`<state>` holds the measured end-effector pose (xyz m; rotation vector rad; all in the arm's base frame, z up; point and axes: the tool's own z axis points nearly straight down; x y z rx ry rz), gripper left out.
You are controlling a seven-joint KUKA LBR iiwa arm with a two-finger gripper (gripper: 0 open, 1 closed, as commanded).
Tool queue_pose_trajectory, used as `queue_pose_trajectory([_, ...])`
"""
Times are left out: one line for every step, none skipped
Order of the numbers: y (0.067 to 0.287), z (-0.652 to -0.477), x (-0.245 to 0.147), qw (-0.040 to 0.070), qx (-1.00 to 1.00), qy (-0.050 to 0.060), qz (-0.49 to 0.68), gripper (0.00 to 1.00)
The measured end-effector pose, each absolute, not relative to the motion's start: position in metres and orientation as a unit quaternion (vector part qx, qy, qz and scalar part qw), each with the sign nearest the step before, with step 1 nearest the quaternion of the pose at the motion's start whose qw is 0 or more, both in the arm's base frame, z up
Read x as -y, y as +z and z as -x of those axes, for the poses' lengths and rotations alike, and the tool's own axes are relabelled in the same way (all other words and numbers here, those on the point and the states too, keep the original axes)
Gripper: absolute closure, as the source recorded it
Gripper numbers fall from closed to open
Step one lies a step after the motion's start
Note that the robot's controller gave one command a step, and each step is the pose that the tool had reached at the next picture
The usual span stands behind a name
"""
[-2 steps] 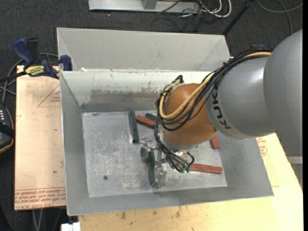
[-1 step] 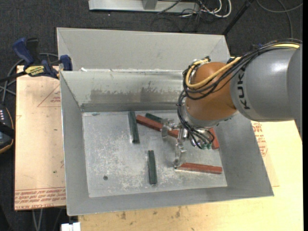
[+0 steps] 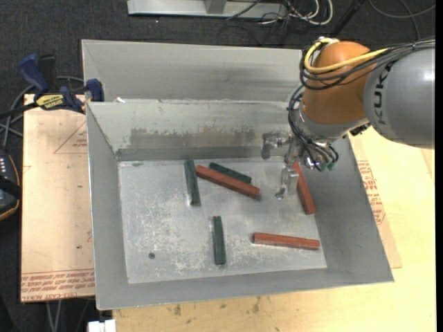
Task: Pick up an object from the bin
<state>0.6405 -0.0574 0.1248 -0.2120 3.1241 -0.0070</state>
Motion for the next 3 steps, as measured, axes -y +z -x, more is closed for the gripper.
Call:
queue_pose_trajectory([0.067,-0.649,0.016,0.0,-0.995,0.001,0.105,0.0])
queue_pose_trajectory([0.0705,-0.6501,0.0186,0.002,-0.995,0.001,0.103,1.0])
queue_pose_trajectory([0.0703,-0.6501,0.0187,0.002,-0.995,0.001,0.102,0.0])
